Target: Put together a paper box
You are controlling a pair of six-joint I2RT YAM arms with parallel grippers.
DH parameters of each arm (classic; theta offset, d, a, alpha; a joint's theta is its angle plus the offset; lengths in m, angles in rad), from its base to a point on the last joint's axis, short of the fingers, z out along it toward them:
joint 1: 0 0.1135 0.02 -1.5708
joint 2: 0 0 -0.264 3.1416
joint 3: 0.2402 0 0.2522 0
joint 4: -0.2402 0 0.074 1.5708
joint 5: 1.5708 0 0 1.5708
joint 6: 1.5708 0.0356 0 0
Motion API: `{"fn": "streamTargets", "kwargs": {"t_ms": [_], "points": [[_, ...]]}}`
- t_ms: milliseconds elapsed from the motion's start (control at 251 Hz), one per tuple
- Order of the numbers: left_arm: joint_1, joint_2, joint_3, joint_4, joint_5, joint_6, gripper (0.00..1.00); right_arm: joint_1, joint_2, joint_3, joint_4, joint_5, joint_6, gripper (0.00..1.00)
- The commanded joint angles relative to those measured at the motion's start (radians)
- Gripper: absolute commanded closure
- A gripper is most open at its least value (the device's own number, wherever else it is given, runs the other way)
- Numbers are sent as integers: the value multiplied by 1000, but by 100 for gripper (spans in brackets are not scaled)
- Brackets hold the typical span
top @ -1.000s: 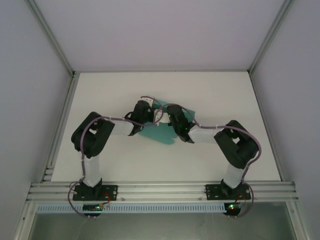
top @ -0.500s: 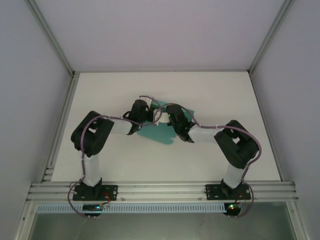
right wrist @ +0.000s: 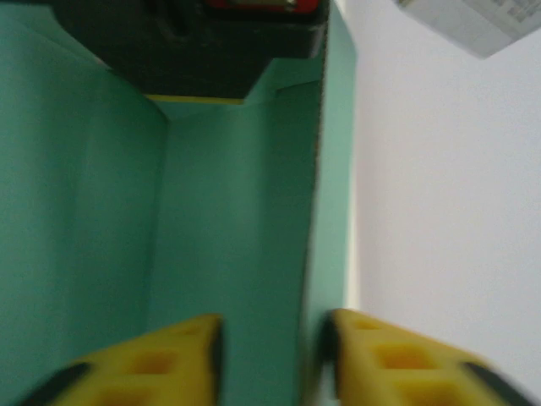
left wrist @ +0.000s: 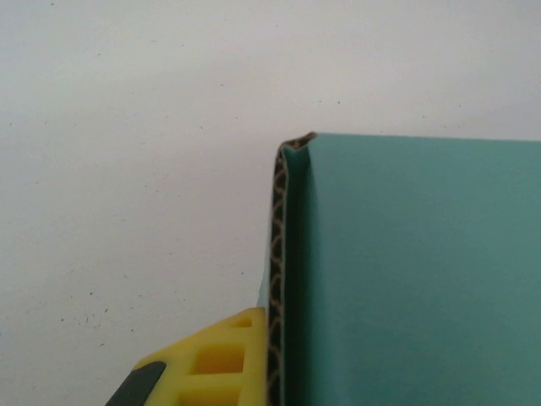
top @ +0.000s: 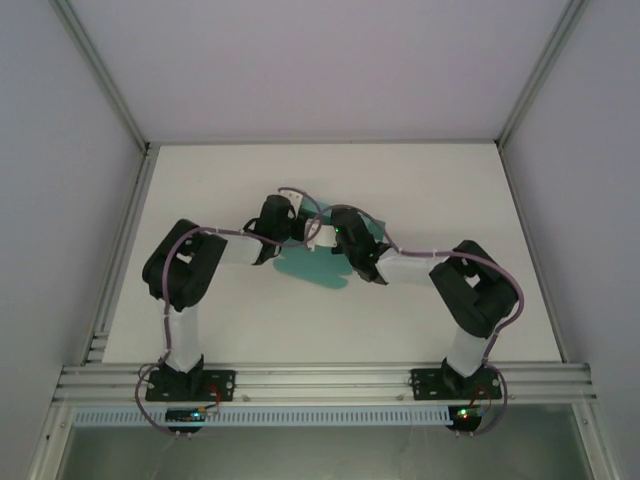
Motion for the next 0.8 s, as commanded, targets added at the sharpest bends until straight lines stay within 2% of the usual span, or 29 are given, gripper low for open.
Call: {"fn": "streamTargets", "kwargs": {"t_ms": [0, 60, 120, 172, 243, 319, 459, 523, 639, 726, 794], "points": [[11, -31, -2, 41, 43, -93, 100, -3, -87, -12, -146, -44, 257, 20], [22, -58, -25, 47, 79, -105, 100, -14, -175, -21, -133, -15, 371, 2], [40, -88, -62, 78, 165, -119, 100, -30, -280, -45, -153, -8, 474, 1], [64, -112, -81, 89, 253, -151, 100, -48, -378, -53, -250, -38, 558, 1], [97, -137, -94, 87, 363, -197, 100, -95, -513, -49, -429, -180, 676, 1], [119, -157, -104, 95, 466, -215, 100, -166, -624, -49, -543, -336, 808, 1], [120, -172, -98, 89, 614, -212, 100, -263, -690, -39, -609, -574, 928, 2], [119, -172, -84, 59, 637, -224, 100, -273, -661, -13, -619, -625, 967, 4], [115, -177, -76, 6, 637, -221, 100, -280, -580, 50, -700, -647, 977, 17], [113, -180, -87, 8, 640, -226, 100, -286, -535, 57, -678, -656, 976, 26], [104, -173, -74, -29, 633, -216, 100, -288, -503, 62, -643, -660, 988, 40]]}}
